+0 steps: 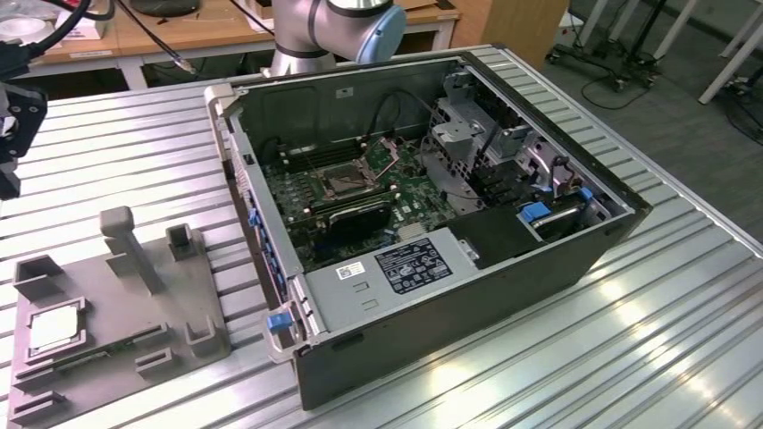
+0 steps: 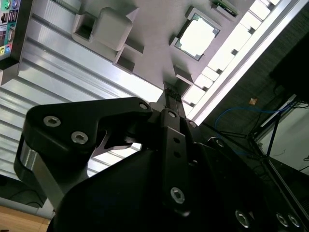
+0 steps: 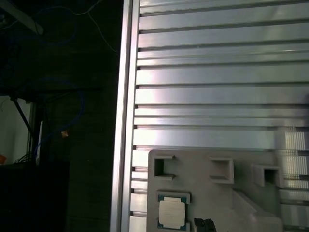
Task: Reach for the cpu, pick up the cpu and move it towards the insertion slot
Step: 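Pick up the cpu and move it towards the insertion slot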
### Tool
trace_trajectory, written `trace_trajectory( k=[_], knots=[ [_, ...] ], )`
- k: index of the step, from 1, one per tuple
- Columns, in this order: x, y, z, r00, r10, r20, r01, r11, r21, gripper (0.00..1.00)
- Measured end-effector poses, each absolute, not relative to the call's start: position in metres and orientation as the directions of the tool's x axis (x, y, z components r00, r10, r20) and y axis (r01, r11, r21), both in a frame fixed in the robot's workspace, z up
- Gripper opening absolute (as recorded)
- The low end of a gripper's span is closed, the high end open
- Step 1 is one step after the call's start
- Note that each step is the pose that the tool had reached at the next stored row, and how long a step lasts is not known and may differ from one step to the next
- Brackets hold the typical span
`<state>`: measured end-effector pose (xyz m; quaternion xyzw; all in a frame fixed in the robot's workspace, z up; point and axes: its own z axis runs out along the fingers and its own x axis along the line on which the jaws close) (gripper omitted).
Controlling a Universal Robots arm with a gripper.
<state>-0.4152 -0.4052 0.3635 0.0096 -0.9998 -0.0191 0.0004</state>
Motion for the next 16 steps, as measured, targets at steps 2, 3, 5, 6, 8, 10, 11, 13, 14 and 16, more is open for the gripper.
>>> trace_trajectory(
  k=[2, 3, 5, 6, 8, 10, 11, 13, 14, 16],
  knots=[
    [-0.4162, -0.4052, 0.3635, -1.000, -0.019, 0.000, -0.019, 0.999, 0.038, 0.10],
    [-0.4169, -0.4052, 0.3636, -1.000, -0.019, 0.001, -0.019, 0.999, 0.038, 0.10],
    [-0.4182, -0.4052, 0.3636, -1.000, -0.019, 0.001, -0.019, 0.999, 0.038, 0.10],
    [-0.4186, -0.4052, 0.3636, -1.000, -0.019, 0.001, -0.019, 0.999, 0.038, 0.10],
    [-0.4190, -0.4052, 0.3636, -1.000, -0.019, 0.001, -0.019, 0.999, 0.038, 0.10],
    [-0.4198, -0.4052, 0.3635, -1.000, -0.019, 0.000, -0.019, 0.999, 0.038, 0.10],
    [-0.4201, -0.4052, 0.3635, -1.000, -0.019, 0.001, -0.019, 0.999, 0.038, 0.10],
    [-0.4207, -0.4052, 0.3635, -1.000, -0.019, 0.000, -0.019, 0.999, 0.038, 0.10],
    [-0.4210, -0.4052, 0.3636, -1.000, -0.019, 0.001, -0.019, 0.999, 0.038, 0.10],
    [-0.4217, -0.4052, 0.3636, -1.000, -0.019, 0.001, -0.019, 0.999, 0.038, 0.10]
  ],
)
